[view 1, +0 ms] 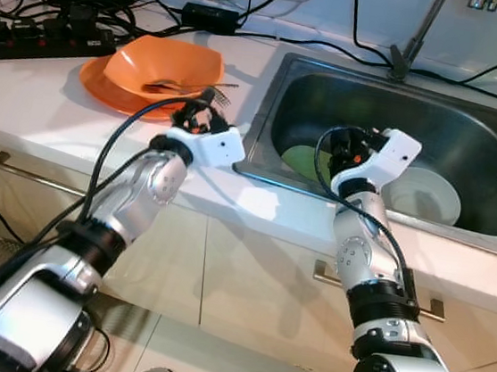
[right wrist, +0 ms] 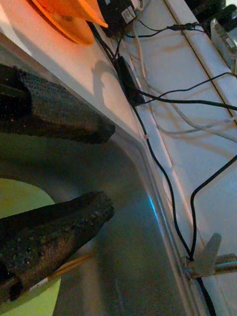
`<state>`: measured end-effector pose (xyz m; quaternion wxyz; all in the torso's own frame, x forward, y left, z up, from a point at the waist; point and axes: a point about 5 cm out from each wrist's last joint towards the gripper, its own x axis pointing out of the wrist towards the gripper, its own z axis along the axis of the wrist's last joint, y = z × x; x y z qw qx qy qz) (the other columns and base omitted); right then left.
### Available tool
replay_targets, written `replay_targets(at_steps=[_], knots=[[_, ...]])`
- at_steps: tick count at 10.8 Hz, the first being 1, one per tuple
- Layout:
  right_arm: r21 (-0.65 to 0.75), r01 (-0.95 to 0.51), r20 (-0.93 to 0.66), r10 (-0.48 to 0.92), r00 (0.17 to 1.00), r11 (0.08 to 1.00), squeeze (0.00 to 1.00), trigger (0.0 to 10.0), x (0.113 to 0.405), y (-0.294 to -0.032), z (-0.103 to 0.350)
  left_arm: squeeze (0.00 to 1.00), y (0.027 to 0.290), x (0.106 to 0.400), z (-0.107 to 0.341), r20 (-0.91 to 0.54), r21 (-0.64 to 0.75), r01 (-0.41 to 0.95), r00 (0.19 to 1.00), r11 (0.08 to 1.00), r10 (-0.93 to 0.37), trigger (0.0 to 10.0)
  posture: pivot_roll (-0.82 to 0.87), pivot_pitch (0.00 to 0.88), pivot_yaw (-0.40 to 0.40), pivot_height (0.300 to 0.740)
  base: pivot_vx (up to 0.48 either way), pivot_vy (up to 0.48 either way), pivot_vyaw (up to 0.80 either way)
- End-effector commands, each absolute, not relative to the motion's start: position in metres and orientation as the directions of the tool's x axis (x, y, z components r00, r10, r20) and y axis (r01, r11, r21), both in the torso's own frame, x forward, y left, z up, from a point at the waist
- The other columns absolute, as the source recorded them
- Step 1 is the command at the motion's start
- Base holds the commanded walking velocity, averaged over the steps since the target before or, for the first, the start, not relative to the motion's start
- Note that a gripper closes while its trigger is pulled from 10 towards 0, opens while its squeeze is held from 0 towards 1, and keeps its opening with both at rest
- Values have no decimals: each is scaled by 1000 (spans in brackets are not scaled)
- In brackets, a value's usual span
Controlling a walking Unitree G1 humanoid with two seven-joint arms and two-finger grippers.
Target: Kitchen organization
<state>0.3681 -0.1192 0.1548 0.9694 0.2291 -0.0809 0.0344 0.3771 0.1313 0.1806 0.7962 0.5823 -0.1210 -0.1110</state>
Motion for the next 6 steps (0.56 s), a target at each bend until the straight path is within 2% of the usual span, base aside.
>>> replay_targets(at_steps=[1,3,6], knots=[[452,-107,187,23,982,886,0,10000,368,-122,159,0,127,379,183,74,964,19,941,266,-331,10000,90,62,-49,740,0,0,0],[459,-108,180,26,983,882,0,10000,367,-120,157,0,124,382,182,73,969,12,941,248,-331,10000,90,61,-48,740,0,0,0],[469,-105,169,28,985,877,0,10000,366,-119,155,0,124,392,182,58,987,-12,957,163,-283,10000,85,58,-47,740,0,0,0]])
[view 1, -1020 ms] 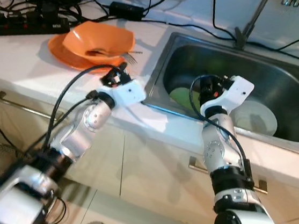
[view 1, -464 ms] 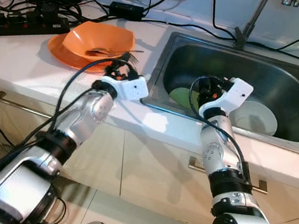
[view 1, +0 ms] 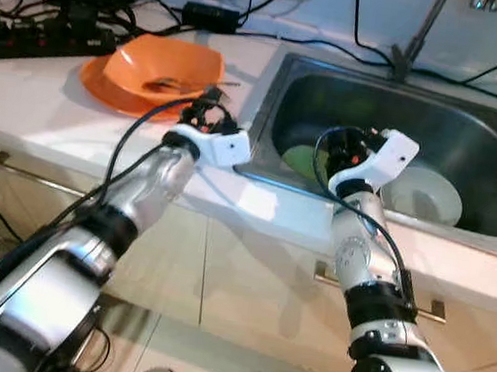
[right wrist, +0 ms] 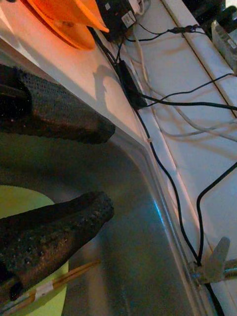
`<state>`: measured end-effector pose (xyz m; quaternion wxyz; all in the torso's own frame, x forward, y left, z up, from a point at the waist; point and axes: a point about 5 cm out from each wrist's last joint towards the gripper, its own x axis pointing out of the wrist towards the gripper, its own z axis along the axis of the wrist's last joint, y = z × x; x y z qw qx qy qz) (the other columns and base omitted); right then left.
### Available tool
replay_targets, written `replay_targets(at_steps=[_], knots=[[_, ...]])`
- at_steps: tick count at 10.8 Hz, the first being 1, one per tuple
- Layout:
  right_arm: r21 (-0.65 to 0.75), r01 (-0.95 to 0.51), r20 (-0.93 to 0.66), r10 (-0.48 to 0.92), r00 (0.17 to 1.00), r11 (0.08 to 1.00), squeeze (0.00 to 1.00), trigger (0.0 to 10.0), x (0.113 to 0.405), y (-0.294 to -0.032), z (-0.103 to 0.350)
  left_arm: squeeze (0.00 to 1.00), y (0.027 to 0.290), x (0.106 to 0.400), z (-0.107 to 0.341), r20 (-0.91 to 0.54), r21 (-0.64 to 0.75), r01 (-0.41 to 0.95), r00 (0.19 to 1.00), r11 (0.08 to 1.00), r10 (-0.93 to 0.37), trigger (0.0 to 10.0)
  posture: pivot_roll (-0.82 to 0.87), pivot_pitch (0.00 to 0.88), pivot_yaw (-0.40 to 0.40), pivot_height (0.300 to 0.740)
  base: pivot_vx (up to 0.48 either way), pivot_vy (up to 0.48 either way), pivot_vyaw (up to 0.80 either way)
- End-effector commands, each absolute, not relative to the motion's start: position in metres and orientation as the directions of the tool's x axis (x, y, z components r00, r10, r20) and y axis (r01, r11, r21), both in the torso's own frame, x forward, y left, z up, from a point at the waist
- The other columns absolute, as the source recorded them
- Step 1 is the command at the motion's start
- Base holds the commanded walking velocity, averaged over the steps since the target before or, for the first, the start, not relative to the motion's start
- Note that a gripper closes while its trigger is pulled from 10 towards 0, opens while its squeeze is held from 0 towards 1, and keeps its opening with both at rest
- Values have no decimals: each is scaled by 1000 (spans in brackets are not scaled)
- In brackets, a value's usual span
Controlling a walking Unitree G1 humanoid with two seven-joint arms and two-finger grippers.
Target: Kitchen organization
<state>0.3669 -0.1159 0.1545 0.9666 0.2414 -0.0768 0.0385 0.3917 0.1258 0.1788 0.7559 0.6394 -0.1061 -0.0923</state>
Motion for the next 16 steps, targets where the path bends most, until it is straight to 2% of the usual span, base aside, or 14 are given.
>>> replay_targets(at_steps=[1,5,6,12,16], knots=[[472,-106,168,29,985,875,0,10000,366,-119,155,0,124,395,184,62,990,-25,962,142,-265,10000,84,59,-48,740,0,0,0],[482,-108,158,35,987,870,0,10000,364,-116,152,0,122,399,183,75,987,-38,967,153,-244,10000,83,56,-48,740,0,0,0],[483,-107,156,35,987,869,0,10000,364,-115,152,0,121,400,183,87,985,-47,967,167,-240,0,82,56,-48,740,0,0,0],[493,-107,150,37,988,863,0,10000,363,-113,150,0,113,398,189,187,962,-122,947,244,-261,0,83,54,-50,740,0,0,0],[497,-101,143,33,989,862,0,10000,363,-114,149,0,114,398,187,197,959,-131,945,253,-260,0,83,54,-49,740,0,0,0]])
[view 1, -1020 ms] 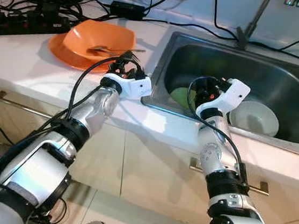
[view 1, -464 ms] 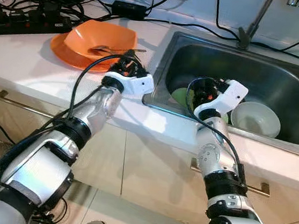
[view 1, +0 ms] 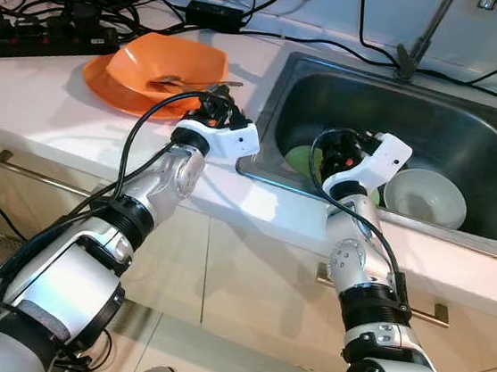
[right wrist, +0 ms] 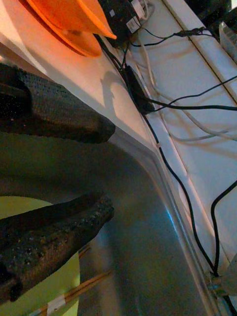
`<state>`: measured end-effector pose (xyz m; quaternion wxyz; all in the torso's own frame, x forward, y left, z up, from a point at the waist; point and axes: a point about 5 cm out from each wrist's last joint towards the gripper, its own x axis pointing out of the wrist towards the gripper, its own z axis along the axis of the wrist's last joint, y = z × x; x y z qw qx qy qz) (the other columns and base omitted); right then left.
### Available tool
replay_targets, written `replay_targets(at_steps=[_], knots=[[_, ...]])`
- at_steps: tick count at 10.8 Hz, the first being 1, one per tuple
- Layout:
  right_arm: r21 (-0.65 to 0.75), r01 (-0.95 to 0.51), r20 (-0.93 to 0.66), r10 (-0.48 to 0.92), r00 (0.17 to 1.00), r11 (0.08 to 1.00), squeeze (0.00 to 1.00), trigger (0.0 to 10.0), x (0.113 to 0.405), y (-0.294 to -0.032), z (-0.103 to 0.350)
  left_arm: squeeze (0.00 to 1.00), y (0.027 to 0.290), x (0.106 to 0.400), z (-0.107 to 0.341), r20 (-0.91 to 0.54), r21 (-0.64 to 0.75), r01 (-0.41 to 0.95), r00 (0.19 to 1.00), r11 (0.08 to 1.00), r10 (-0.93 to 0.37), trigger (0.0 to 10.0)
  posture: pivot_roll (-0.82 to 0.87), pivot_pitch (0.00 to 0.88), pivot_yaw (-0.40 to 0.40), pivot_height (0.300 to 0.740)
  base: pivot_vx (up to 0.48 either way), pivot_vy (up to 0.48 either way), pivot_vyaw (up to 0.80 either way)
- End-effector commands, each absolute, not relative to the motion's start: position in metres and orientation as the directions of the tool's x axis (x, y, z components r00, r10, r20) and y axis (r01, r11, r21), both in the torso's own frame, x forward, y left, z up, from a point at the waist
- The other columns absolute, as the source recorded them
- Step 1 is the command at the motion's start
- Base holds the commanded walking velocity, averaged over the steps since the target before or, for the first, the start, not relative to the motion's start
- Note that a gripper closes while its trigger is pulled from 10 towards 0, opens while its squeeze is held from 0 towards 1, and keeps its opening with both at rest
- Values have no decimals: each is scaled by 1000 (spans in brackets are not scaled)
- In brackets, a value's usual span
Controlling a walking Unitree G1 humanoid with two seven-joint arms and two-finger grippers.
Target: Kitchen organization
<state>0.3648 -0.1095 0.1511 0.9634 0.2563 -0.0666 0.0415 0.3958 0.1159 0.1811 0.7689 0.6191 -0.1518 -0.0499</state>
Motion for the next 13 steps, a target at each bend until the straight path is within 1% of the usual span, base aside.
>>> replay_targets(at_steps=[1,3,4,5,6,7,9,10,12,13], knots=[[497,-100,142,33,989,862,0,10000,363,-114,149,0,114,398,189,209,956,-140,943,259,-260,0,83,53,-49,740,0,0,0],[498,-97,142,30,989,862,0,10000,363,-114,149,0,114,397,198,279,938,-203,924,281,-263,0,84,55,-50,740,0,0,0],[499,-97,142,29,989,861,0,10000,363,-114,149,0,114,396,209,360,912,-279,897,301,-258,0,87,55,-51,740,0,0,0],[500,-98,142,31,989,861,0,10000,363,-114,149,0,114,395,216,392,899,-310,884,308,-255,0,88,55,-52,740,0,0,0],[500,-99,141,32,989,860,0,10000,363,-113,149,0,113,395,219,403,895,-320,879,311,-255,235,88,55,-52,740,0,0,0],[500,-99,139,33,990,860,0,10000,363,-113,148,0,113,392,225,421,889,-342,872,305,-249,10000,88,54,-52,740,0,0,0],[499,-97,137,32,990,861,0,10000,363,-113,148,0,112,383,237,463,866,-375,852,332,-246,10000,90,56,-53,740,0,0,0],[499,-97,136,32,990,861,0,10000,363,-113,147,0,113,375,251,507,836,-407,829,368,-235,10000,94,56,-54,740,0,0,0],[499,-99,135,36,990,861,0,10000,364,-113,148,0,116,363,278,575,788,-463,789,407,-216,10000,97,56,-55,740,0,0,0],[499,-101,135,37,990,860,0,10000,364,-112,148,0,118,357,287,605,751,-472,771,462,-197,10000,99,55,-55,740,0,0,0]])
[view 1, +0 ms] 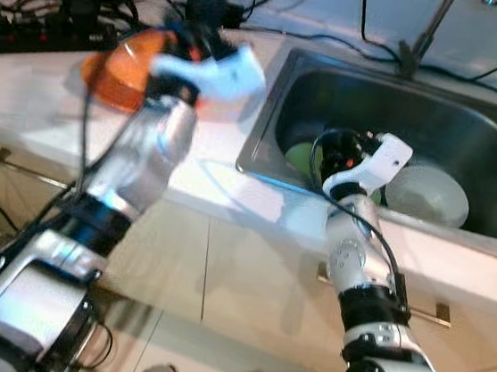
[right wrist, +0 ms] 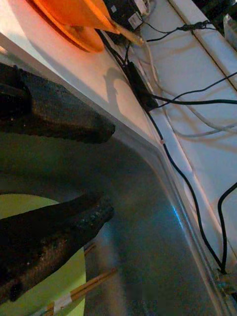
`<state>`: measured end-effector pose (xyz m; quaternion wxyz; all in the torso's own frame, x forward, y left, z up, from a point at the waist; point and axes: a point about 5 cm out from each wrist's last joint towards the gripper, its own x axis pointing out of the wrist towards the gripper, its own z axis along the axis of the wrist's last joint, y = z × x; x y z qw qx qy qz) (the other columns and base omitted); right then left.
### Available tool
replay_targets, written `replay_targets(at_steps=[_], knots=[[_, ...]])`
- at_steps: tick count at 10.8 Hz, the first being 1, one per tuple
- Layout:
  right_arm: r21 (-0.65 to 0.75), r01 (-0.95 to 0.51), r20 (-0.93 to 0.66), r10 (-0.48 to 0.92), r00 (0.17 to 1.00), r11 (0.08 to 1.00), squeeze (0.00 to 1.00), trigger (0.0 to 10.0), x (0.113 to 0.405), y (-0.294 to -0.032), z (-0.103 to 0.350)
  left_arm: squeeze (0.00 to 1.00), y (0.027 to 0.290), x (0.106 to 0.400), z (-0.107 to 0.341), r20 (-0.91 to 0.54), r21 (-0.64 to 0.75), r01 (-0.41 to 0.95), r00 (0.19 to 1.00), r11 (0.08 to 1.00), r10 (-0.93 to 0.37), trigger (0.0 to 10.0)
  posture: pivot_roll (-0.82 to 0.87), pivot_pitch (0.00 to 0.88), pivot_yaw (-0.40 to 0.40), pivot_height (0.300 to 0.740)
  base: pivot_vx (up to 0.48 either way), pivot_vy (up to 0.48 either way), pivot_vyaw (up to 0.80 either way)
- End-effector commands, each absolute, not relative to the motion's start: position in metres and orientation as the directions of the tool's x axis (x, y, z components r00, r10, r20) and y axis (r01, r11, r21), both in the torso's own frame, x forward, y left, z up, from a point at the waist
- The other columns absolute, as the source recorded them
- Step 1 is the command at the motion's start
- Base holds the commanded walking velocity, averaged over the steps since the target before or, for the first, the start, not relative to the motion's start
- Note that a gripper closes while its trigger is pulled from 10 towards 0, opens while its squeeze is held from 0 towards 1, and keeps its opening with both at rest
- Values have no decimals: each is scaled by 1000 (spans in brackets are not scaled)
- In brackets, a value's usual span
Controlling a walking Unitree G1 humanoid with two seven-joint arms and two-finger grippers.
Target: Kitchen organization
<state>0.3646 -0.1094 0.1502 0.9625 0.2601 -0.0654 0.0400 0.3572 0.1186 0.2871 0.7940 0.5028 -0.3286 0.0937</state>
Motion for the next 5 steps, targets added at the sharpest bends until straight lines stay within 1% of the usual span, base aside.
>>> replay_targets(at_steps=[1,2,3,4,5], knots=[[500,-101,134,38,990,860,0,10000,364,-112,148,0,119,352,295,644,648,-446,753,617,-132,10000,99,54,-56,740,0,0,0],[499,-103,135,40,990,860,0,10000,364,-111,148,0,118,349,302,655,347,-267,755,899,-29,10000,96,52,-57,740,0,0,0],[499,-103,137,40,990,861,0,10000,365,-112,149,0,119,346,310,628,-7,-48,777,999,42,10000,94,51,-56,740,0,0,0],[498,-103,138,38,990,861,0,10000,365,-112,149,0,118,346,309,598,-193,82,800,978,50,10000,94,50,-56,740,0,0,0],[499,-99,138,34,990,861,0,10000,365,-113,149,0,115,348,297,535,-382,225,845,896,16,10000,90,50,-55,740,0,0,0]])
